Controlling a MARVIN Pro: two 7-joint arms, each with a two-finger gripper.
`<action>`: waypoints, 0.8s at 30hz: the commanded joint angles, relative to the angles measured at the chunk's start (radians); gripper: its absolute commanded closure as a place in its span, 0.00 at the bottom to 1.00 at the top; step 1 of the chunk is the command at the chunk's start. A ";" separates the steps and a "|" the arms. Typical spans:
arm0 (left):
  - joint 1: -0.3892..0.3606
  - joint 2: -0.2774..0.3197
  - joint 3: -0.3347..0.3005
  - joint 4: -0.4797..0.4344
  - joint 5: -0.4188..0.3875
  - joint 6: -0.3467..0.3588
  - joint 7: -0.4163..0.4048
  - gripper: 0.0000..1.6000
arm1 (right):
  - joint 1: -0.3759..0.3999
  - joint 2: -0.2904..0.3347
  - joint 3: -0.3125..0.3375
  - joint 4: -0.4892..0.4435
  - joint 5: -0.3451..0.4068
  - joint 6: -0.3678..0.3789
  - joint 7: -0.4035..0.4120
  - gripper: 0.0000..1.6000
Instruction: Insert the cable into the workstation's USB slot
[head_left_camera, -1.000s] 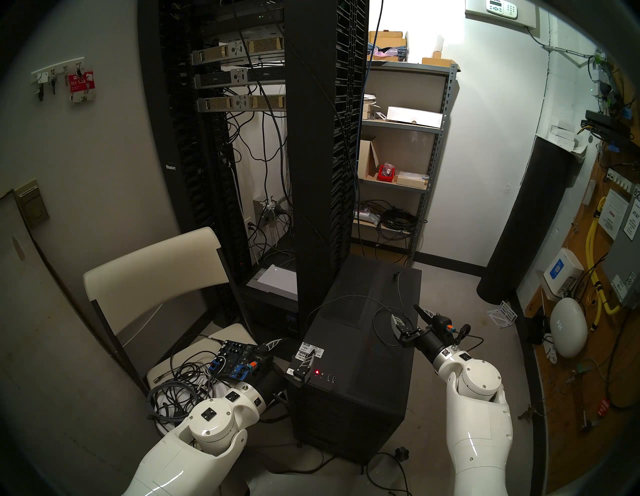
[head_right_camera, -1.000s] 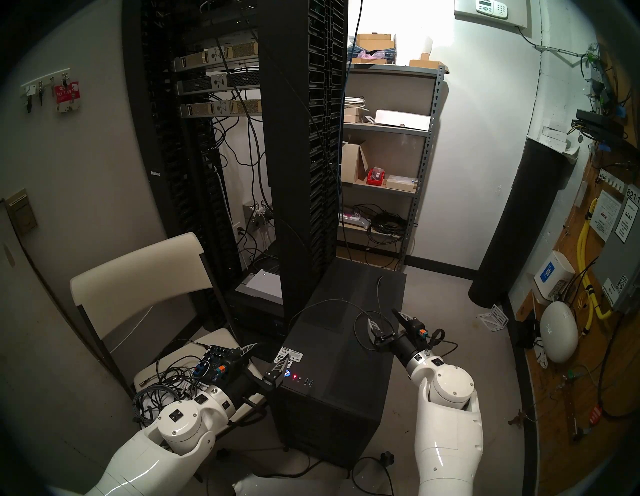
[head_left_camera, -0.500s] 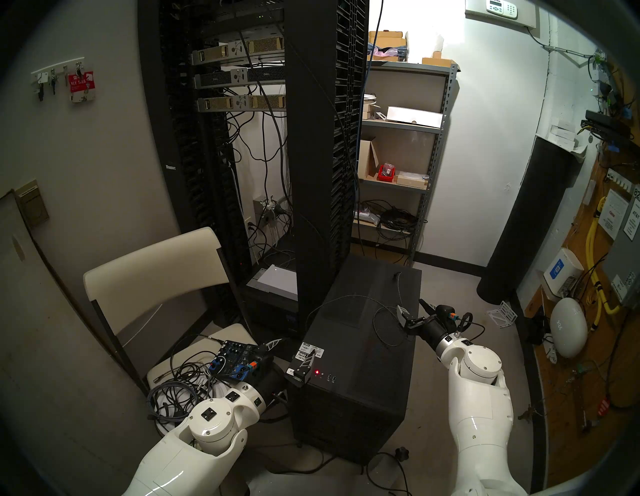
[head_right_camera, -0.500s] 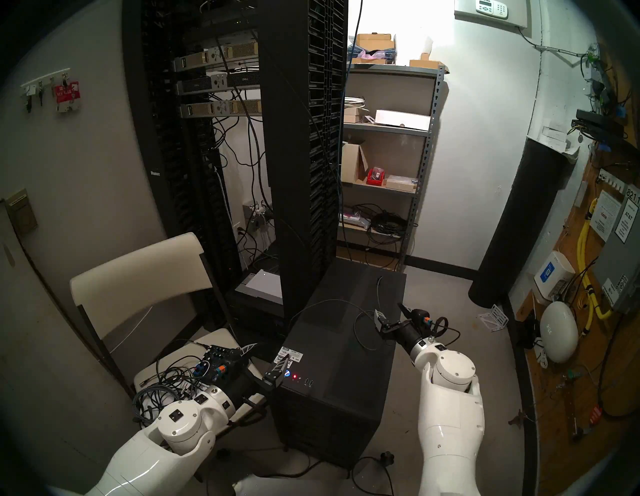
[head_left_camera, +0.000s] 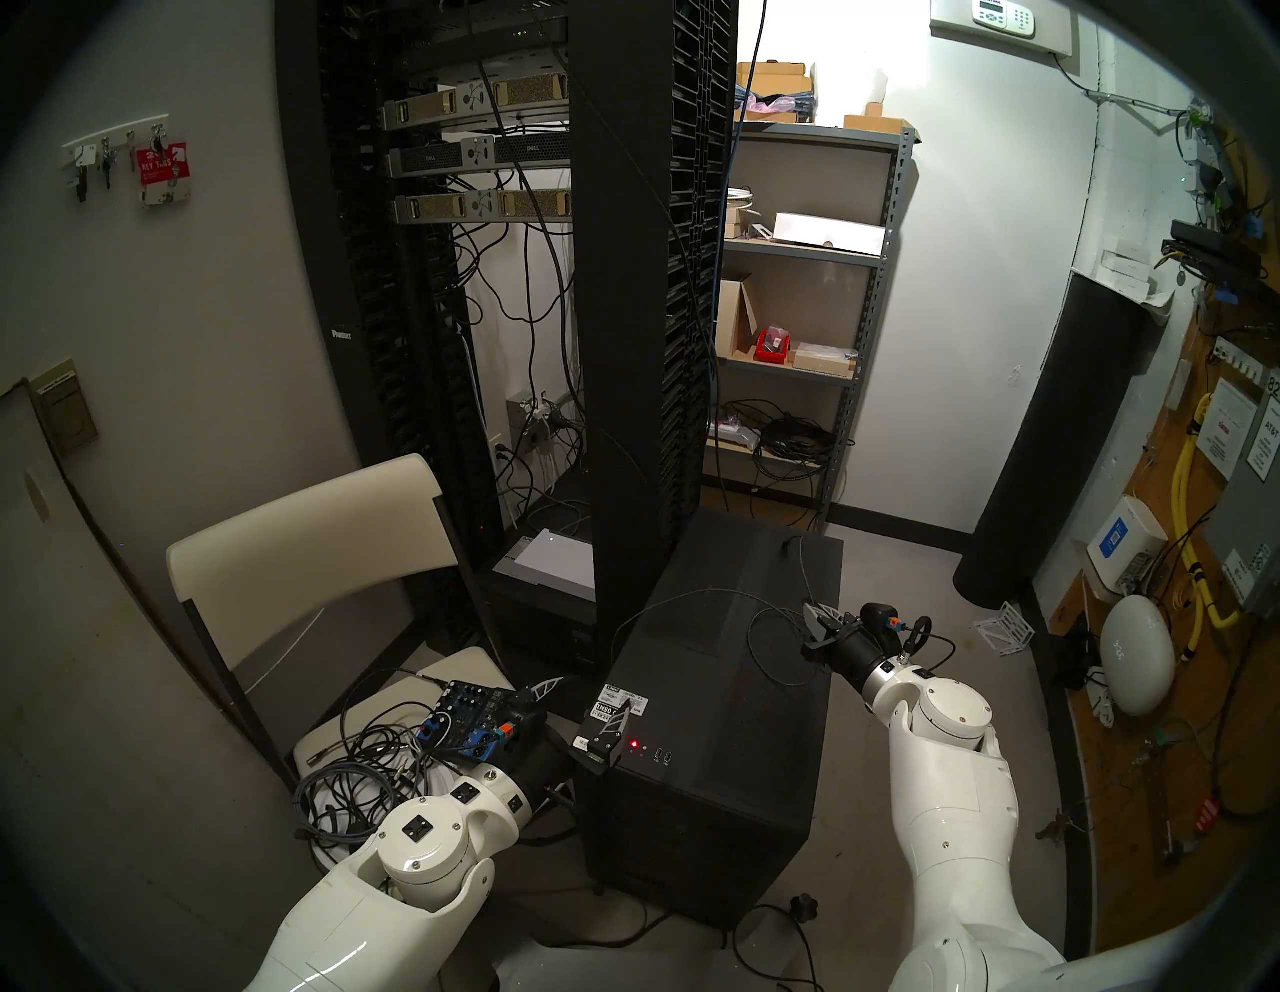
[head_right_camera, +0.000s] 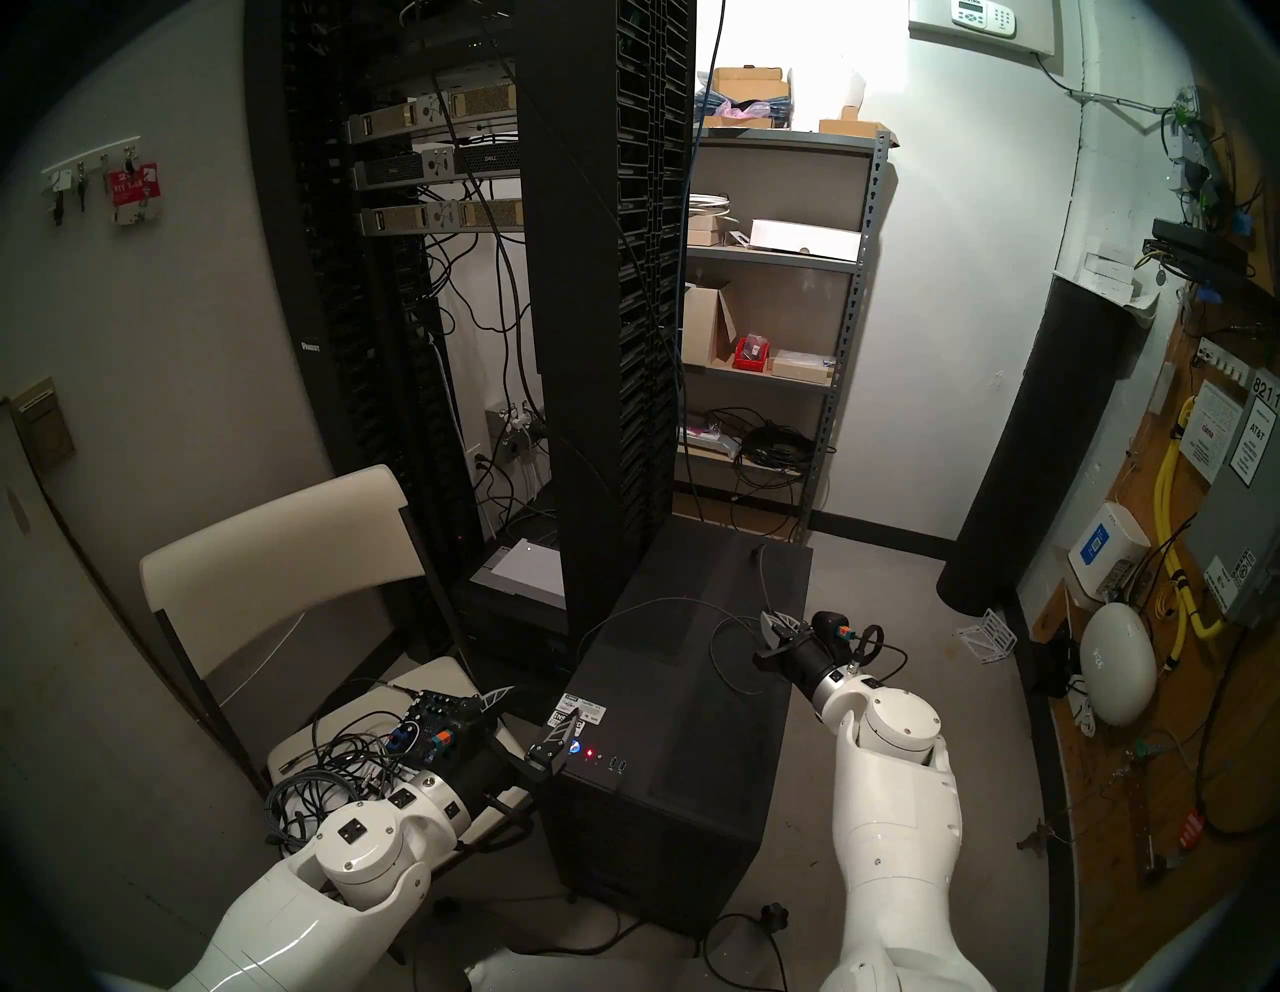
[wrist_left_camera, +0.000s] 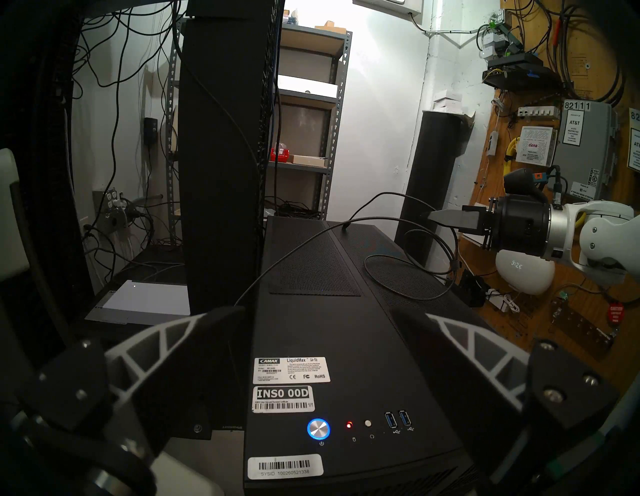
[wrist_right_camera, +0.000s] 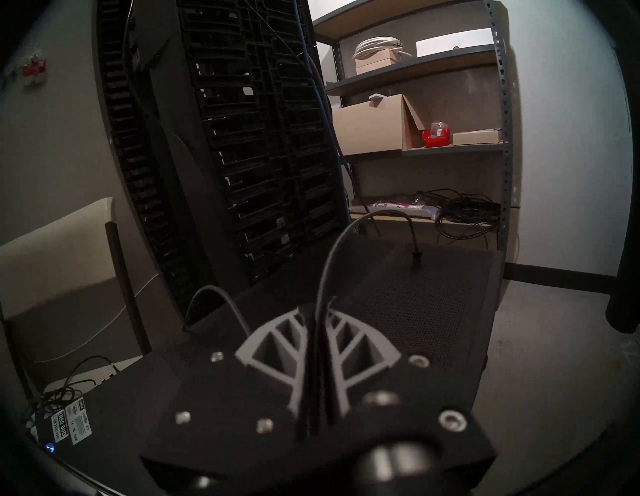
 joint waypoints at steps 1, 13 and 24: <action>-0.001 0.000 0.001 -0.018 0.001 -0.002 -0.001 0.00 | 0.036 0.001 0.000 -0.011 0.021 -0.030 0.018 1.00; -0.017 0.005 0.019 -0.098 -0.053 0.041 -0.075 0.00 | -0.090 -0.024 0.030 -0.146 0.079 -0.137 0.114 1.00; -0.054 -0.001 0.068 -0.235 -0.121 0.165 -0.158 0.00 | -0.227 -0.052 0.041 -0.259 0.119 -0.220 0.237 1.00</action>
